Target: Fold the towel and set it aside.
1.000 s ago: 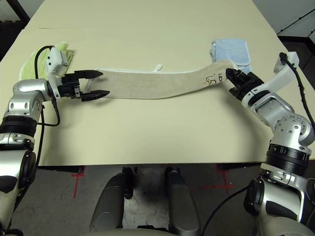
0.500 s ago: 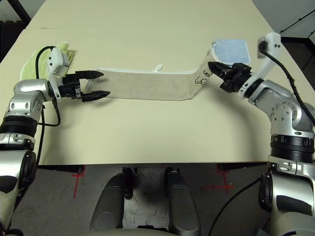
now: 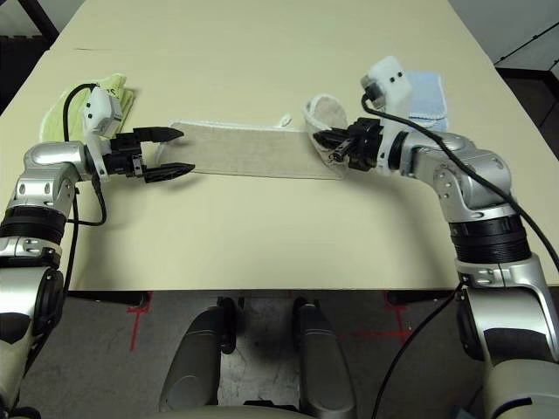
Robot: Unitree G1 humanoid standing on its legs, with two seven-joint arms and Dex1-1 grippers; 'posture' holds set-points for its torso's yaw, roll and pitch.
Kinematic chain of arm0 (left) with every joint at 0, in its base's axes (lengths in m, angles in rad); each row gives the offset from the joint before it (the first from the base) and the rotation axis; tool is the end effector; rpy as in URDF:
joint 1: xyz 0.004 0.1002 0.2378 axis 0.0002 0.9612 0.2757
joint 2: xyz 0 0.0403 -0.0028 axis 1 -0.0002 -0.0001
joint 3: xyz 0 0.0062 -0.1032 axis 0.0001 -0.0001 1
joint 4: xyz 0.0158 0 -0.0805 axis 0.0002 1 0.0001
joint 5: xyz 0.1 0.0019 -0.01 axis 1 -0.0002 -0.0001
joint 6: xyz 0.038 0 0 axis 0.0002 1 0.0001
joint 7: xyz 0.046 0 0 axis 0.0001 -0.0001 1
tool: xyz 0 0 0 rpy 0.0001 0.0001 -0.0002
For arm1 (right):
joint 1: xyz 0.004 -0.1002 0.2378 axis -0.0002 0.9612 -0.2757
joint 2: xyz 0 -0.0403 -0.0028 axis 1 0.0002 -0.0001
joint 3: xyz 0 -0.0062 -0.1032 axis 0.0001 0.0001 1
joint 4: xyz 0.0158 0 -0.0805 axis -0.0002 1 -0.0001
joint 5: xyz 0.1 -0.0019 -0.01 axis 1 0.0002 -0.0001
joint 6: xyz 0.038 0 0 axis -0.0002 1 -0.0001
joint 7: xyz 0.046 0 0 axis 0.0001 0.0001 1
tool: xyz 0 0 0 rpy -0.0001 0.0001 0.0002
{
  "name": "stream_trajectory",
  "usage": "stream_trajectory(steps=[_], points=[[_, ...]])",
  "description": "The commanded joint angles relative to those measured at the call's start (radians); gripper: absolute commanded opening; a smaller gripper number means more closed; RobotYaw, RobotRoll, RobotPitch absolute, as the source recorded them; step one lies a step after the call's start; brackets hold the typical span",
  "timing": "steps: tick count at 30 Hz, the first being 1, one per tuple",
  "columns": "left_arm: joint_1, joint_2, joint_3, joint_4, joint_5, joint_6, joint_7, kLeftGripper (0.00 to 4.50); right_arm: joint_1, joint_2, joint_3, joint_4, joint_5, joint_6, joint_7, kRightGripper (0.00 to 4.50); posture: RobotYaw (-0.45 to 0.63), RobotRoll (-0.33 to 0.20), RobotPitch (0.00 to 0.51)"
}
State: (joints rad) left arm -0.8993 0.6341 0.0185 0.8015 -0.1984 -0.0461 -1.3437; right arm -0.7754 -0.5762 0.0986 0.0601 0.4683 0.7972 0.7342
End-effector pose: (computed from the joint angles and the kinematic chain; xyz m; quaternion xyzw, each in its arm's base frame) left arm 0.3336 0.2776 0.1996 0.1835 0.0136 -0.5138 0.8379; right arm 0.3042 -0.1926 0.2149 -0.0725 0.1010 0.4252 0.8965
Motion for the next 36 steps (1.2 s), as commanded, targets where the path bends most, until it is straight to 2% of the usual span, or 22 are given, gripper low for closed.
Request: stream_trajectory(steps=[1,4,13,17,21,24,30,36], points=[[-0.013,-0.005,-0.013,0.009,0.013,-0.009,-0.010,4.50,-0.014,0.022,0.026,-0.013,-0.030,0.015,-0.004,0.03,0.01,0.000,0.184],[-0.019,-0.006,-0.014,0.011,0.014,-0.005,-0.011,4.50,-0.022,0.071,0.049,0.019,-0.069,0.003,-0.025,0.03,0.01,0.000,0.185],[-0.014,0.002,-0.012,0.000,0.014,0.003,-0.014,4.50,-0.037,0.138,0.086,0.061,-0.138,-0.024,-0.006,0.03,0.03,0.000,0.187],[-0.011,0.002,-0.014,-0.005,0.014,0.006,-0.012,4.50,-0.037,0.165,0.138,0.127,-0.218,-0.093,-0.017,0.03,0.03,0.000,0.188],[-0.008,0.002,-0.014,-0.010,0.014,0.010,-0.013,4.50,-0.035,0.128,0.202,0.153,-0.293,-0.225,0.067,1.15,0.03,0.000,0.188],[-0.007,0.002,-0.015,-0.010,0.014,0.012,-0.015,4.50,-0.025,0.087,0.228,0.154,-0.329,-0.393,0.175,2.28,0.03,0.000,0.187],[-0.010,-0.004,-0.018,-0.001,0.017,0.008,-0.016,4.50,-0.007,0.059,0.147,0.151,-0.265,-0.514,0.303,4.48,0.01,0.000,0.185],[-0.020,-0.009,-0.021,0.016,0.020,0.002,-0.018,4.50,0.019,0.001,-0.002,0.177,-0.165,-0.581,0.403,4.48,0.00,0.000,0.183]])
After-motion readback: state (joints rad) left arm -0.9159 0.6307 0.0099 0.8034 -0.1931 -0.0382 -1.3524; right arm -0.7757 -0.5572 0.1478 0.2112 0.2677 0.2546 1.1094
